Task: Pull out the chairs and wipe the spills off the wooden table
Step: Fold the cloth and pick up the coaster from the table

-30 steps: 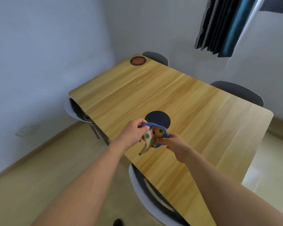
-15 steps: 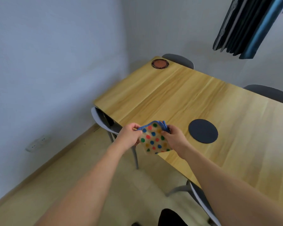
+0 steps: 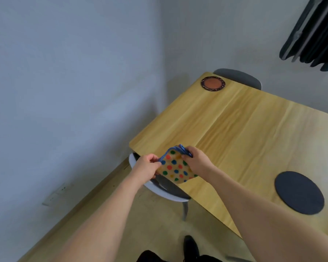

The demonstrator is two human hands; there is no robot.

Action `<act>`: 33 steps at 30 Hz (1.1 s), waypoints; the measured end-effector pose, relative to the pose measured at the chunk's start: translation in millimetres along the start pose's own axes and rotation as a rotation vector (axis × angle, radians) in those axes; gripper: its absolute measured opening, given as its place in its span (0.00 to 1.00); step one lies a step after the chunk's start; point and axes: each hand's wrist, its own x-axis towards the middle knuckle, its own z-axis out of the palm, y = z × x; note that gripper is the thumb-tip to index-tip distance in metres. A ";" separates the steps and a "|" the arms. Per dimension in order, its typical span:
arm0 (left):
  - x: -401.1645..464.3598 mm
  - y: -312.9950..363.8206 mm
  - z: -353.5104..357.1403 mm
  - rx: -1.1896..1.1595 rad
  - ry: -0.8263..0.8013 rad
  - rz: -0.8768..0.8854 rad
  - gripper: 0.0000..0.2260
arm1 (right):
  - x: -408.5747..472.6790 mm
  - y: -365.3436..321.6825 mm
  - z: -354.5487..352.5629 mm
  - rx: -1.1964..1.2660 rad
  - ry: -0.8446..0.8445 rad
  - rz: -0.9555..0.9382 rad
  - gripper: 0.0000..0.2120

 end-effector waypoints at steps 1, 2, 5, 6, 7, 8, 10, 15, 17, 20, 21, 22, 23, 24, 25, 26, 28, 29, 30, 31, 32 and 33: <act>15.1 -2.8 -12.8 -0.009 0.009 -0.008 0.04 | 16.8 -11.7 7.2 -0.031 -0.006 -0.002 0.13; 29.8 -6.0 -23.7 -0.015 0.009 -0.011 0.04 | 31.7 -21.7 13.9 -0.054 -0.015 0.001 0.14; 85.0 -18.0 -56.4 -0.019 -0.012 -0.020 0.04 | 86.9 -48.6 39.4 -0.101 -0.010 0.025 0.13; 100.8 -21.9 -63.8 -0.021 -0.015 -0.025 0.04 | 101.2 -54.8 46.0 -0.120 -0.011 0.029 0.12; 119.2 -27.4 -73.2 -0.018 -0.025 -0.036 0.04 | 119.4 -60.8 57.2 -0.137 -0.016 0.042 0.11; 138.2 -33.7 -81.2 -0.007 -0.041 -0.047 0.03 | 138.5 -66.1 68.6 -0.159 -0.023 0.058 0.10; 171.5 -50.7 -95.7 0.022 -0.079 -0.080 0.03 | 172.6 -74.8 92.4 -0.191 -0.057 0.104 0.10; 236.4 -85.7 -119.0 0.062 -0.128 -0.154 0.03 | 241.1 -79.8 137.0 -0.254 -0.162 0.223 0.10; 255.0 -96.8 -122.3 0.099 -0.141 -0.158 0.03 | 260.9 -79.5 149.4 -0.289 -0.168 0.234 0.09; 274.7 -109.4 -122.4 0.145 -0.153 -0.137 0.02 | 278.8 -76.1 164.7 -0.341 -0.163 0.266 0.07; 277.4 -109.2 -122.5 0.164 -0.157 -0.127 0.02 | 280.0 -74.6 168.1 -0.346 -0.163 0.281 0.08; 280.2 -108.8 -122.3 0.183 -0.163 -0.120 0.02 | 280.0 -73.6 169.9 -0.346 -0.162 0.292 0.10; 281.8 -106.4 -122.3 0.212 -0.171 -0.119 0.02 | 278.7 -71.2 170.3 -0.347 -0.154 0.294 0.13; 282.2 -102.7 -122.9 0.248 -0.173 -0.118 0.02 | 276.4 -68.8 169.6 -0.346 -0.142 0.295 0.17; 282.6 -95.8 -124.4 0.295 -0.164 -0.116 0.04 | 273.2 -67.3 165.0 -0.327 -0.124 0.306 0.21; 283.8 -86.6 -125.1 0.349 -0.142 -0.100 0.07 | 270.4 -66.3 156.7 -0.295 -0.104 0.329 0.23; 291.7 -68.9 -124.3 0.440 -0.093 -0.029 0.10 | 268.0 -66.4 135.6 -0.217 -0.065 0.364 0.24; 296.4 -55.4 -120.5 0.474 -0.092 0.028 0.11 | 266.7 -65.0 120.2 -0.186 -0.040 0.378 0.23; 301.6 -39.3 -114.0 0.497 -0.107 0.085 0.12 | 264.6 -62.2 102.4 -0.151 -0.008 0.390 0.23; 306.8 -20.9 -104.9 0.514 -0.128 0.136 0.12 | 262.3 -57.2 83.3 -0.113 0.029 0.403 0.22; 311.9 -2.1 -93.5 0.523 -0.149 0.178 0.12 | 259.8 -52.7 63.1 -0.076 0.069 0.417 0.22; 317.7 18.4 -82.0 0.521 -0.168 0.202 0.13 | 260.0 -48.8 42.7 -0.038 0.105 0.435 0.22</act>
